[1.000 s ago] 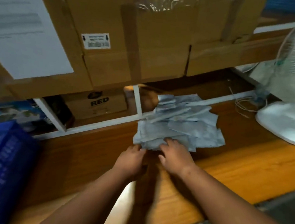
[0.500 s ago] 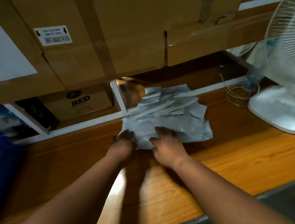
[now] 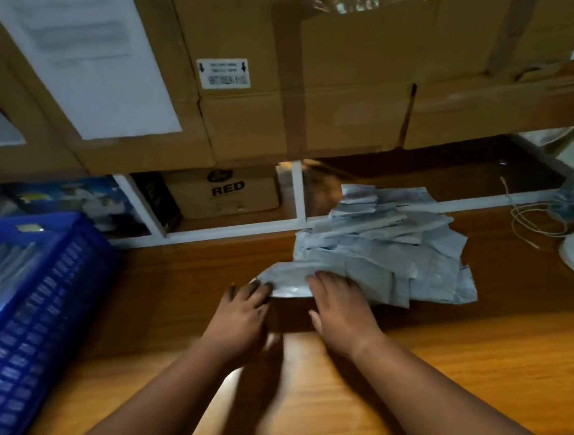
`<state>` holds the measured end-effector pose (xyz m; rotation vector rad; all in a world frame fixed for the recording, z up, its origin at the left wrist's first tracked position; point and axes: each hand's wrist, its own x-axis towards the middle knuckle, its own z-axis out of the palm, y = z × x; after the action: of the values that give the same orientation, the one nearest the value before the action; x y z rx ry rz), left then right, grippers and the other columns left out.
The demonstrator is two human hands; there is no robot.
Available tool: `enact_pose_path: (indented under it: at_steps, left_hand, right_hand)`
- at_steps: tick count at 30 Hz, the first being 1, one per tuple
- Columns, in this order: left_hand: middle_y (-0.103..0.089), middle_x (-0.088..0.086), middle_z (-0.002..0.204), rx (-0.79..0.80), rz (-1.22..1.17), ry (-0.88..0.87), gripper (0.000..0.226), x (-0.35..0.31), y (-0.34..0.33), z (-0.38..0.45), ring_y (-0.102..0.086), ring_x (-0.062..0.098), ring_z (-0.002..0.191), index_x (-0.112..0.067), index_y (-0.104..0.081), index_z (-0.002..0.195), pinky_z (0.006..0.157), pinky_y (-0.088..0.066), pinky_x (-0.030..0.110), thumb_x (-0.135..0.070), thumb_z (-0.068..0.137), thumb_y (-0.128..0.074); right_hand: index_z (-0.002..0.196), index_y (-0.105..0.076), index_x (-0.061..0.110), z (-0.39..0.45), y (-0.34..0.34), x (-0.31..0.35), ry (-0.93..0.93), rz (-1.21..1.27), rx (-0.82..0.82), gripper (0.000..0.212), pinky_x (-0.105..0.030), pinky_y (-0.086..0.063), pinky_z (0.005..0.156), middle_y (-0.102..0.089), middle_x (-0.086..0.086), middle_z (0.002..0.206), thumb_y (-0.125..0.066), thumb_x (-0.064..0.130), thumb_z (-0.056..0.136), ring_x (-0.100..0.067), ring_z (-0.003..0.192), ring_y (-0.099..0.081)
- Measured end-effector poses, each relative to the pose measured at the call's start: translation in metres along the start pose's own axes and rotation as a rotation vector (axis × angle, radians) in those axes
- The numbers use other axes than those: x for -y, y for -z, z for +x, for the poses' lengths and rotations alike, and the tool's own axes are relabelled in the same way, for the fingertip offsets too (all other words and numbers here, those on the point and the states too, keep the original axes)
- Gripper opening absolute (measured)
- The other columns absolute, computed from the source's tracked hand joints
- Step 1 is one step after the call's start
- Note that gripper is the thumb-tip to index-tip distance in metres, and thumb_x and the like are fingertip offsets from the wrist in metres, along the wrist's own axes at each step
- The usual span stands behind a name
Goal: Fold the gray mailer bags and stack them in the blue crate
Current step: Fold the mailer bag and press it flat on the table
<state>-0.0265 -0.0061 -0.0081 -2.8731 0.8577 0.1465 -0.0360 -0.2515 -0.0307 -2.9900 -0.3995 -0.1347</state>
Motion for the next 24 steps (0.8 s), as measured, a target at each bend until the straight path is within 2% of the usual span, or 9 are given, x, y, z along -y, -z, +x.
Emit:
enact_pose_path:
  at_steps: [2,5,8,11,14,17,19,21,24]
  left_hand:
    - [-0.043,0.003,0.166,0.016,0.020,-0.029,0.072,0.019,-0.024,-0.035,-0.041,0.030,0.152,-0.024,-0.063,0.145,0.117,-0.039,0.066,-0.060,0.091,-0.032]
    - [-0.056,0.001,0.156,0.071,-0.006,0.003,0.049,0.045,-0.060,-0.082,-0.055,0.027,0.142,-0.028,-0.070,0.136,0.105,-0.054,0.056,-0.048,0.095,-0.051]
    - [-0.057,0.004,0.154,0.036,-0.134,0.050,0.044,0.056,-0.085,-0.120,-0.054,0.028,0.142,-0.027,-0.064,0.139,0.111,-0.050,0.050,-0.040,0.099,-0.051]
    - [-0.051,0.008,0.158,-0.063,-0.251,0.118,0.051,0.058,-0.096,-0.146,-0.045,0.028,0.148,-0.021,-0.056,0.142,0.121,-0.038,0.047,-0.053,0.102,-0.050]
    - [-0.052,0.007,0.157,-0.116,-0.222,0.121,0.062,0.058,-0.104,-0.159,-0.044,0.027,0.148,-0.018,-0.050,0.150,0.122,-0.036,0.053,-0.057,0.102,-0.049]
    - [-0.052,0.008,0.154,-0.175,-0.199,0.081,0.063,0.055,-0.105,-0.165,-0.046,0.029,0.145,-0.018,-0.050,0.152,0.120,-0.038,0.056,-0.055,0.101,-0.050]
    - [-0.052,0.008,0.153,-0.222,-0.195,0.071,0.061,0.052,-0.107,-0.164,-0.046,0.030,0.143,-0.019,-0.051,0.150,0.119,-0.037,0.057,-0.055,0.100,-0.052]
    - [-0.051,0.009,0.151,-0.261,-0.220,0.156,0.060,0.056,-0.105,-0.154,-0.047,0.031,0.141,-0.020,-0.053,0.148,0.117,-0.039,0.056,-0.058,0.100,-0.053]
    - [-0.054,0.012,0.146,-0.263,-0.271,0.199,0.061,0.069,-0.096,-0.125,-0.052,0.034,0.131,-0.019,-0.053,0.147,0.109,-0.046,0.049,-0.056,0.098,-0.053]
  right_hand:
    - [0.153,-0.045,0.026,-0.004,-0.017,0.024,0.059,-0.013,0.028,0.062,-0.050,-0.048,0.101,-0.052,-0.006,0.146,-0.064,0.033,0.094,-0.030,0.132,-0.052]
    - [0.150,-0.049,0.028,-0.011,-0.043,0.061,0.128,-0.057,0.124,0.058,-0.051,-0.045,0.098,-0.051,-0.006,0.148,-0.062,0.022,0.093,-0.033,0.135,-0.049]
    - [0.147,-0.056,0.026,-0.017,-0.065,0.096,0.178,-0.081,0.188,0.057,-0.052,-0.045,0.098,-0.057,-0.009,0.149,-0.068,0.025,0.092,-0.034,0.136,-0.052]
    - [0.150,-0.055,0.024,-0.021,-0.080,0.121,0.191,-0.054,0.191,0.055,-0.053,-0.045,0.106,-0.053,-0.011,0.157,-0.065,0.030,0.096,-0.034,0.144,-0.048]
    - [0.154,-0.050,0.027,-0.027,-0.084,0.130,0.185,-0.011,0.152,0.055,-0.050,-0.043,0.110,-0.047,-0.008,0.163,-0.058,0.035,0.101,-0.031,0.150,-0.042]
    - [0.154,-0.049,0.032,-0.038,-0.078,0.131,0.174,0.022,0.117,0.049,-0.044,-0.043,0.111,-0.048,-0.001,0.161,-0.052,0.042,0.105,-0.025,0.148,-0.044]
    - [0.147,-0.053,0.037,-0.043,-0.071,0.132,0.177,0.060,0.107,0.044,-0.040,-0.043,0.107,-0.052,0.005,0.152,-0.046,0.051,0.107,-0.020,0.139,-0.048]
    - [0.133,-0.059,0.041,-0.042,-0.064,0.132,0.155,0.113,0.103,0.038,-0.038,-0.043,0.104,-0.052,0.011,0.142,-0.043,0.060,0.105,-0.015,0.132,-0.048]
    - [0.117,-0.063,0.038,-0.026,-0.052,0.138,0.076,0.158,0.090,0.034,-0.040,-0.041,0.105,-0.051,0.010,0.143,-0.043,0.062,0.102,-0.016,0.136,-0.046]
